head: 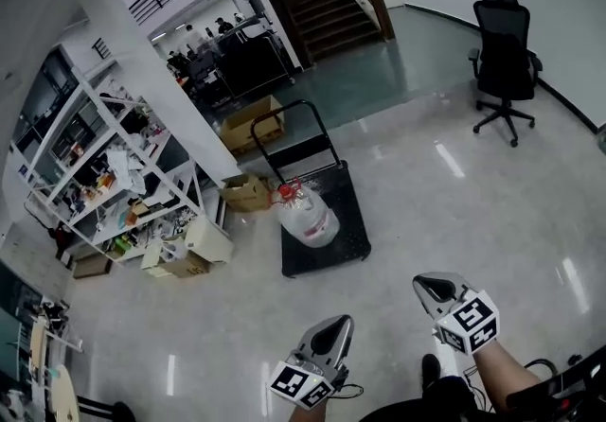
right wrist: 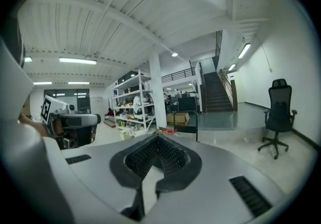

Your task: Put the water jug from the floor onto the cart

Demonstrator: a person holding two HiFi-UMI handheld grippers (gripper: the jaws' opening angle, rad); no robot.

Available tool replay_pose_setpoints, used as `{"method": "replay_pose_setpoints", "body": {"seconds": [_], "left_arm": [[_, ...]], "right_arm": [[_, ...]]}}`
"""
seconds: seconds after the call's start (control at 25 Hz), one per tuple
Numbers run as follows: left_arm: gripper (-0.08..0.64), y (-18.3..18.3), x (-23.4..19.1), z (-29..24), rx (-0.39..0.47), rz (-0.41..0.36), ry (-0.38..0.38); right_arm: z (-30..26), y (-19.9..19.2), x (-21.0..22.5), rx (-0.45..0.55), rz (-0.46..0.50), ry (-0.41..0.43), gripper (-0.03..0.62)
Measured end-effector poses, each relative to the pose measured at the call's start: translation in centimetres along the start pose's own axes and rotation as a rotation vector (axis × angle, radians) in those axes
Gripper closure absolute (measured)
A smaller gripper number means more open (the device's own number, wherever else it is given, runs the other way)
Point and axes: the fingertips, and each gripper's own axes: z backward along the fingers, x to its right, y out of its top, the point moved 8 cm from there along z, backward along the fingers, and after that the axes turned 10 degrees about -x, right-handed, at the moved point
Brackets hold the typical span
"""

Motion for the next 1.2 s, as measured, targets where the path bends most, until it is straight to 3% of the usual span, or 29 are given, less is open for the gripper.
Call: {"method": "replay_pose_setpoints", "body": {"seconds": [0.12,0.32,0.52,0.76,0.96,1.08,1.2], "left_arm": [[0.563,-2.4,0.5,5.0,0.024,0.069,-0.033],[0.563,-5.3,2.4,12.1,-0.014,0.082,-0.057],[0.563,-6.1,5.9,15.6,-0.030,0.057,-0.110],[0.563,-5.1,10.9,17.6,-0.016,0.011,-0.107],[0.563,-4.9,15.6,17.5,0.012,0.020,-0.069],[0.563,-4.4,18.7,17.4,0.028,0.052,-0.035],[0.563,-4.0,23.2,16.6,0.007,-0.002,-0.013]], "right_arm": [[1.4,-1.6,-4.5,0.015,-0.002,-0.040,0.592],[5.4,-3.4,-11.8,-0.021,-0.035,-0.107,0.592],[10.2,-5.3,-17.4,-0.044,0.073,-0.160,0.592],[15.7,-6.6,-18.7,-0.009,0.027,-0.152,0.592],[20.0,-7.9,-18.3,-0.002,0.123,-0.165,0.592],[22.9,-8.8,-17.8,-0.013,0.170,-0.124,0.592],[26.7,-9.7,-16.4,0.008,0.206,-0.094,0.592]]}}
